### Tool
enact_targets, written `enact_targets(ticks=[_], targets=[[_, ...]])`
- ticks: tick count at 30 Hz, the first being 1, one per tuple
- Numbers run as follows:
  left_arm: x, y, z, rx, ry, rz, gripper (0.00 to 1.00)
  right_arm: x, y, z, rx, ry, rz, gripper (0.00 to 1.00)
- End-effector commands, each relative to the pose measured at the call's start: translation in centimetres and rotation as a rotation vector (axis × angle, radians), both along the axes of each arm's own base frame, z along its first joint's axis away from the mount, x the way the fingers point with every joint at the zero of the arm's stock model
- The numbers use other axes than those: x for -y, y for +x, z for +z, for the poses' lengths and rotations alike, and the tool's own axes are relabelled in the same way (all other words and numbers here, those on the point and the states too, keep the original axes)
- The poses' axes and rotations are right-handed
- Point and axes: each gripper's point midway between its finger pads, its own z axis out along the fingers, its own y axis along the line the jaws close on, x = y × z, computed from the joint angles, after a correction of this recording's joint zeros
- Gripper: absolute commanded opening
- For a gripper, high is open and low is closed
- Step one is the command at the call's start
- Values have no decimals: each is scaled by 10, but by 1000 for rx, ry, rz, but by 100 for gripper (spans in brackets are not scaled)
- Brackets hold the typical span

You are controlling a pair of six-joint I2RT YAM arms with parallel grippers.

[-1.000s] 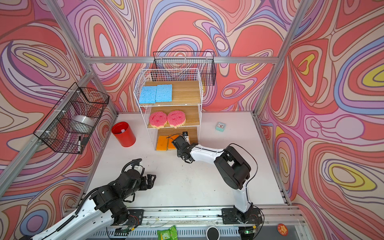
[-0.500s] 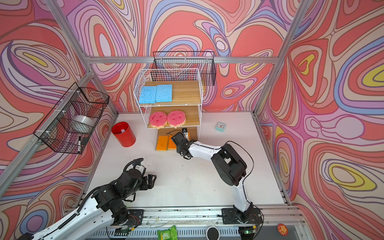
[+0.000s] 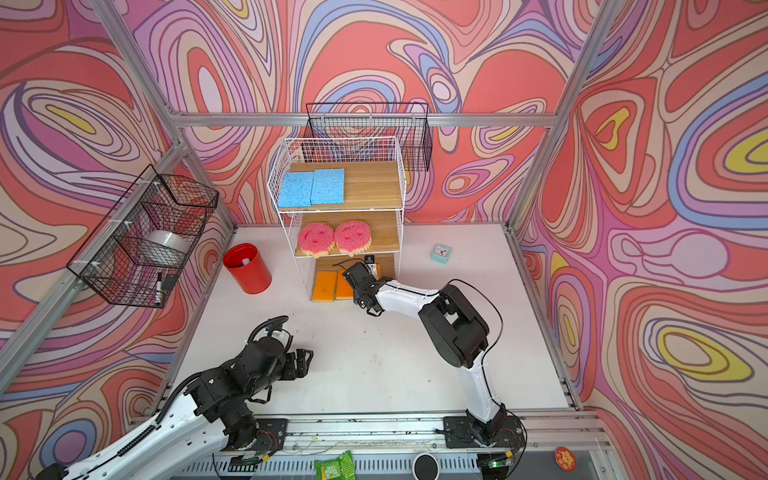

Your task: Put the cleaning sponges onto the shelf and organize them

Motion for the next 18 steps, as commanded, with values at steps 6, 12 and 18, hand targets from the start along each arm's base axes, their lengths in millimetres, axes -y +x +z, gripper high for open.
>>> enact_targets(ticks=[6,12,18], targets=[[-3,2,7,24,-7,15,86,-8,3,-12,-36,-11,27,79],[-6,1,10,36,-15,23,87,-15,3,-15,-49,8,53,79],[-7,0,10,37,-19,25,87,-19,4,-13,-45,11,75,78]])
